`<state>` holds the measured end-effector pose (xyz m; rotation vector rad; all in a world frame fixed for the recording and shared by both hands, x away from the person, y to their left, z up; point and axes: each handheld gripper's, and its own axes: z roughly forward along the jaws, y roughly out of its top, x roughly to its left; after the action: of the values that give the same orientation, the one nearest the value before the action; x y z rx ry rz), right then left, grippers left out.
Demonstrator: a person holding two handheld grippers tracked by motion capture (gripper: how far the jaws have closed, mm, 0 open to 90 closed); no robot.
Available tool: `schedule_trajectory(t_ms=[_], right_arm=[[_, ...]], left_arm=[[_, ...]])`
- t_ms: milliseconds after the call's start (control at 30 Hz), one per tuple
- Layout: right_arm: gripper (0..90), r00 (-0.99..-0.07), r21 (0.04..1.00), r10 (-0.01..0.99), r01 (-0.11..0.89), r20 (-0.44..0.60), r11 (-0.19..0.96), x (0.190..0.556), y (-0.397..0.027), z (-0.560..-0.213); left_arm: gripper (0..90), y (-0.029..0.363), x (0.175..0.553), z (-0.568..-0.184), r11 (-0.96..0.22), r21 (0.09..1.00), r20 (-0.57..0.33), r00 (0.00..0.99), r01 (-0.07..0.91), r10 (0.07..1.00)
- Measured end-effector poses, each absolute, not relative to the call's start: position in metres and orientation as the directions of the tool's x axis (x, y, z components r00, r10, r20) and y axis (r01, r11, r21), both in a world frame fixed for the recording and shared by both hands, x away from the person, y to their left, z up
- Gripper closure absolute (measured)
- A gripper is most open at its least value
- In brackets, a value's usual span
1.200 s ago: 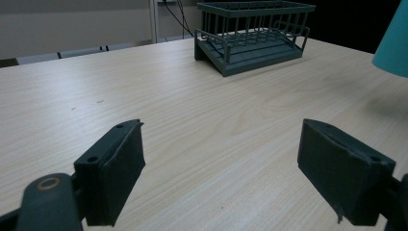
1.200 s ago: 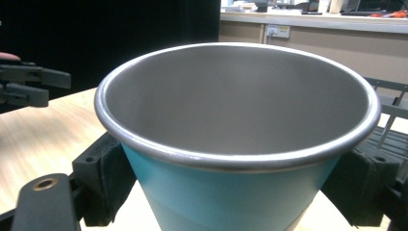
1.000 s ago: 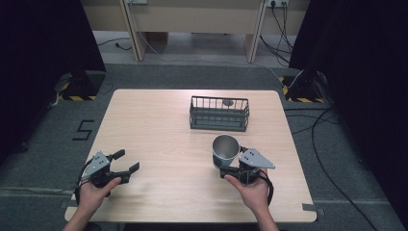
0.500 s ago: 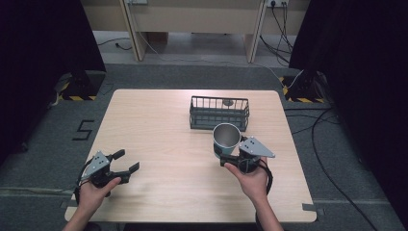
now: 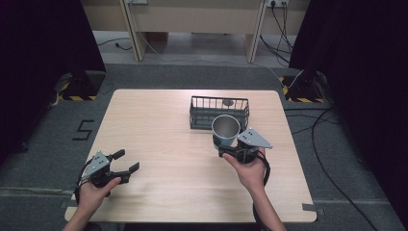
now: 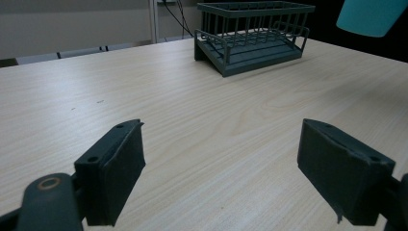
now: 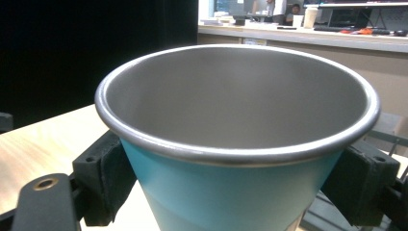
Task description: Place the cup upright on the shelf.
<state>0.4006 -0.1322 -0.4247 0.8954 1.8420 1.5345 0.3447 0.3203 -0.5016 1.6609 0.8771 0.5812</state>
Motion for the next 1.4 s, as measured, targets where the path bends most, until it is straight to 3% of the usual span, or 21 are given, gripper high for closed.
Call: schedule_trajectory(t_ms=[1400], right_arm=[[16.2, -0.519, 0.983, 0.855, 0.153, -0.007, 0.101, 0.464, -0.124, -0.401]], left_arm=[[16.1, 0.321, 0.344, -0.501, -0.113, 0.962, -0.062, 0.605, 0.248, 0.794]])
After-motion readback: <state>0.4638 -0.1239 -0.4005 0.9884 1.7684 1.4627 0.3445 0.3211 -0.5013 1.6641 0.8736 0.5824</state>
